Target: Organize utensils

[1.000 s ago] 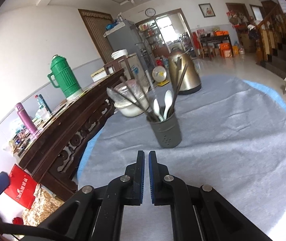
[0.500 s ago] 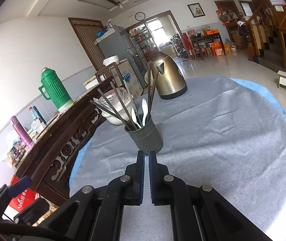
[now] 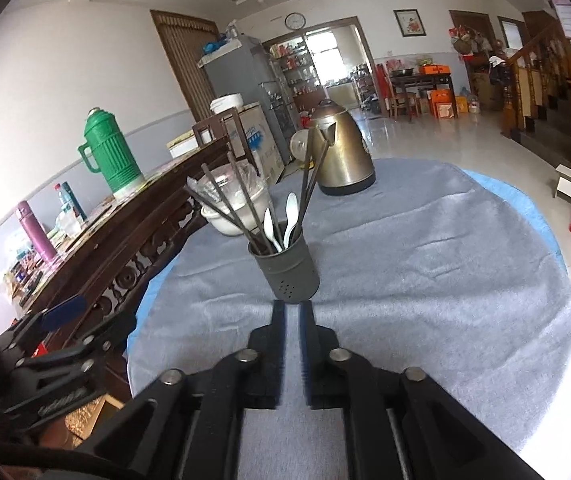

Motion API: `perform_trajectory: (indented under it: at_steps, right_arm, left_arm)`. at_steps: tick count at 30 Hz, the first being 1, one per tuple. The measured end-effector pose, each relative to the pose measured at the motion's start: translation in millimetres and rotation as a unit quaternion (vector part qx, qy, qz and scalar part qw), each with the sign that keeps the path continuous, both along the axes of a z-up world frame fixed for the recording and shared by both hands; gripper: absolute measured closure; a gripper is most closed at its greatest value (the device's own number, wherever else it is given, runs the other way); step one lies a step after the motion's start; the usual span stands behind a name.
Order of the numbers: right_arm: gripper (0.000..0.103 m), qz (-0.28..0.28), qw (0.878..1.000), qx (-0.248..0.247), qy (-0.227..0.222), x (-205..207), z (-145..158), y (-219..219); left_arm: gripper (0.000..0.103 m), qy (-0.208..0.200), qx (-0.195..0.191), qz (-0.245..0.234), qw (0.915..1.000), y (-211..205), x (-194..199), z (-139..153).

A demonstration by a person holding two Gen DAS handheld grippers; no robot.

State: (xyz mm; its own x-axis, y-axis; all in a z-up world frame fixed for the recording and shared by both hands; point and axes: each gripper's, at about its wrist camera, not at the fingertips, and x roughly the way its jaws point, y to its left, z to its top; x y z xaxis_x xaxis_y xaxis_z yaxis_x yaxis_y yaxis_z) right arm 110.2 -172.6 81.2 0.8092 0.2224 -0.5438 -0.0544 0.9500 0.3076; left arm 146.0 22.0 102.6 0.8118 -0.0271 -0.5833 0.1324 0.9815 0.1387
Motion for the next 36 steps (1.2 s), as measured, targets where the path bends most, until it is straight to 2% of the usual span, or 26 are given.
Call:
perform_trajectory:
  at_steps: [1,3,6,15,25,36]
  right_arm:
    - [0.07,0.0,1.0,0.0,0.001,-1,1,1]
    - [0.033,0.005,1.0,0.007,-0.007,-7,5,5]
    - [0.031,-0.007,1.0,-0.002,-0.031,-16,15,13]
    - [0.031,-0.012,0.998,-0.052,-0.027,-25,31,46]
    - [0.031,-0.006,0.998,-0.055,-0.017,-33,32,48]
    - [0.031,-0.004,0.998,-0.055,-0.023,-56,37,59]
  left_arm:
    - [0.018,-0.001,0.003,0.005,1.0,2,2,-1]
    - [0.018,0.0,0.008,0.014,0.9999,7,3,-3]
    - [0.018,-0.002,0.005,0.019,0.9998,14,2,-1]
    - [0.018,-0.017,-0.015,0.023,0.9995,31,-10,11]
    - [0.018,-0.023,-0.022,0.033,0.9989,40,-19,16]
    - [0.018,-0.038,-0.03,0.038,0.9981,48,-49,29]
